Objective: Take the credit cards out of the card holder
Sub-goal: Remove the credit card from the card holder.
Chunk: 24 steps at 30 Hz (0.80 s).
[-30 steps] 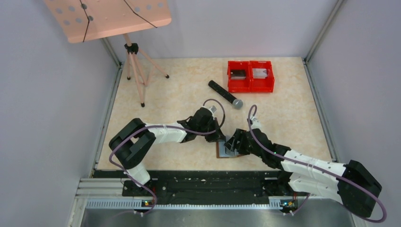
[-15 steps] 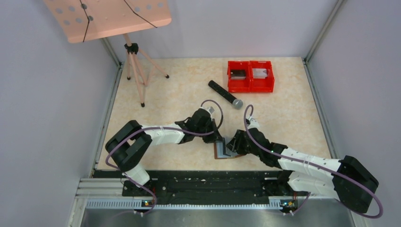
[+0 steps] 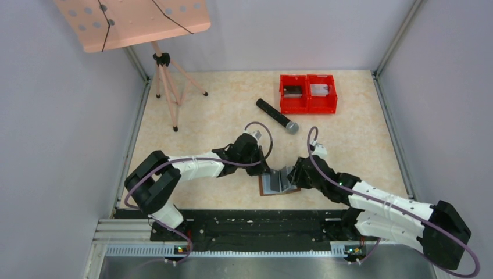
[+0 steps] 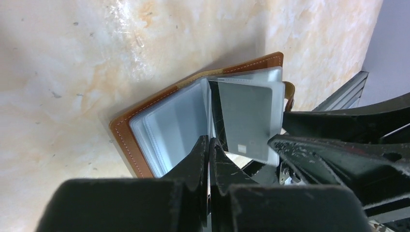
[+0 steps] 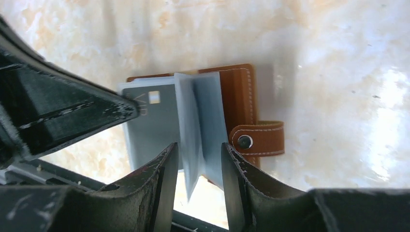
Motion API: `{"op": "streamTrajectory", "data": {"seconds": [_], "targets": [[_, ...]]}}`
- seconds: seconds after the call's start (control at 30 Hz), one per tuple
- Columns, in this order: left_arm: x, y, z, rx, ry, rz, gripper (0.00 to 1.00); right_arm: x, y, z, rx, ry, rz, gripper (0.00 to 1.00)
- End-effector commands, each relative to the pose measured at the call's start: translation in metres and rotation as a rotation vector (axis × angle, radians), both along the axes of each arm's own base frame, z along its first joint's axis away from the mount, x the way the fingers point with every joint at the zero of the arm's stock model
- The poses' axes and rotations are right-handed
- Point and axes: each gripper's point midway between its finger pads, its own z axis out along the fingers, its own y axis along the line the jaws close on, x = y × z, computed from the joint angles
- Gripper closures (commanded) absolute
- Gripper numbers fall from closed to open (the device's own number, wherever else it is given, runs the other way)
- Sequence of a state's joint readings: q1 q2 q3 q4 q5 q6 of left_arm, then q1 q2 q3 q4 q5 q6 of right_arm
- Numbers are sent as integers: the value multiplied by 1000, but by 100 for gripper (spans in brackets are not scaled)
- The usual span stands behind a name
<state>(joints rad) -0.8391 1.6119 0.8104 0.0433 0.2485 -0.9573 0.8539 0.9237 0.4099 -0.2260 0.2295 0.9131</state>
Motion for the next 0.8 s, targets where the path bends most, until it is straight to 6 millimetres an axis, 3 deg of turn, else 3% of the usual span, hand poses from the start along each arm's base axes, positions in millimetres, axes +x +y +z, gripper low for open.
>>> {"op": "streamTrajectory", "data": {"seconds": [0.0,0.1,0.27,0.57,0.77], "targets": [[-1,11,7,40,-51,-16,100,3,-28,3,-96,26,-101,61],[-1,19,4,73,-56,-20,100,1,-32,5,-113,41,-103,61],[4,31,2,106,-70,-13,100,8,-16,31,-79,11,-43,61],[15,38,5,92,-70,-8,98,13,49,79,137,-77,196,79],[16,37,7,91,-74,-22,98,16,71,69,190,-62,247,81]]}}
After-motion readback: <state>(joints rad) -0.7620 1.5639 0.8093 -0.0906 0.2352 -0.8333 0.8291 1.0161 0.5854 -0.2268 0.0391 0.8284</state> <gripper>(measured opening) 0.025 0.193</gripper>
